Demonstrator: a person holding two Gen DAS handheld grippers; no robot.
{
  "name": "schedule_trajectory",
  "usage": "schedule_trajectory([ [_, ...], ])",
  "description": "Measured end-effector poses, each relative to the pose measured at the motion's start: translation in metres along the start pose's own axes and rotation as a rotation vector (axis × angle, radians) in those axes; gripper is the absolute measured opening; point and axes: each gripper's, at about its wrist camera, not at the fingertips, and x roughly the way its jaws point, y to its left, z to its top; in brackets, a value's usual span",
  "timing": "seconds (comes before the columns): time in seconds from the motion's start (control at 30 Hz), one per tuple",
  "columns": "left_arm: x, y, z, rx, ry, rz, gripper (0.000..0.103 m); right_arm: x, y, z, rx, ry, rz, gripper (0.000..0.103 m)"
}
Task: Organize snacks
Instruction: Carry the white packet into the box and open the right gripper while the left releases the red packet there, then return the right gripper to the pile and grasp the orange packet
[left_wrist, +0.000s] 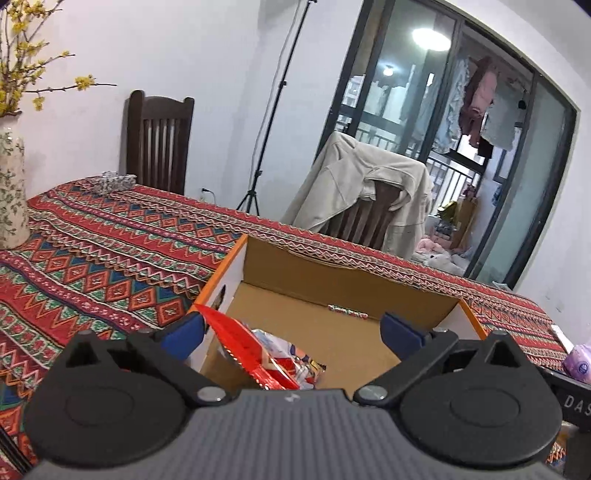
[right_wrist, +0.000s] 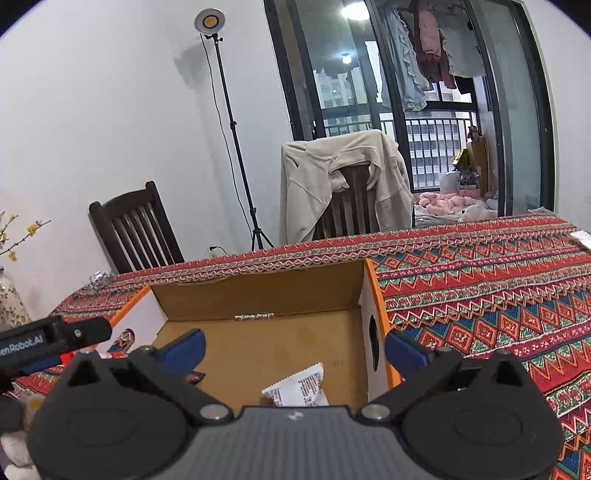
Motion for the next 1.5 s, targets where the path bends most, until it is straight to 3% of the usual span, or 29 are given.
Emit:
schedule_trajectory([
  [0.27,-0.049,-0.002,0.011,0.045,-0.062,0.025,0.103,-0.037,0.015,0.013,-0.062,-0.064,0.007,0.103],
  [0.47,-0.093,0.006,0.003,0.077,-0.083,0.030,0.103,-0.074,0.025,-0.002,-0.106,-0.061,0.012,0.103],
  [1.03,-0.162,0.046,-0.080,0.164,0.002,0.034,0.103,-0.135,0.054,-0.108,-0.206,0.138,0.062,0.103],
  [1.33,-0.189,0.067,-0.122,0.163,0.053,0.056,0.103,-0.156,0.072,-0.152,-0.226,0.178,0.094,0.103],
  [1.4,-0.194,0.068,-0.129,0.161,0.060,0.053,0.103,-0.156,0.076,-0.157,-0.238,0.181,0.093,0.098],
  [1.5,-0.199,0.072,-0.134,0.159,0.065,0.054,0.103,-0.154,0.079,-0.162,-0.238,0.191,0.095,0.079],
])
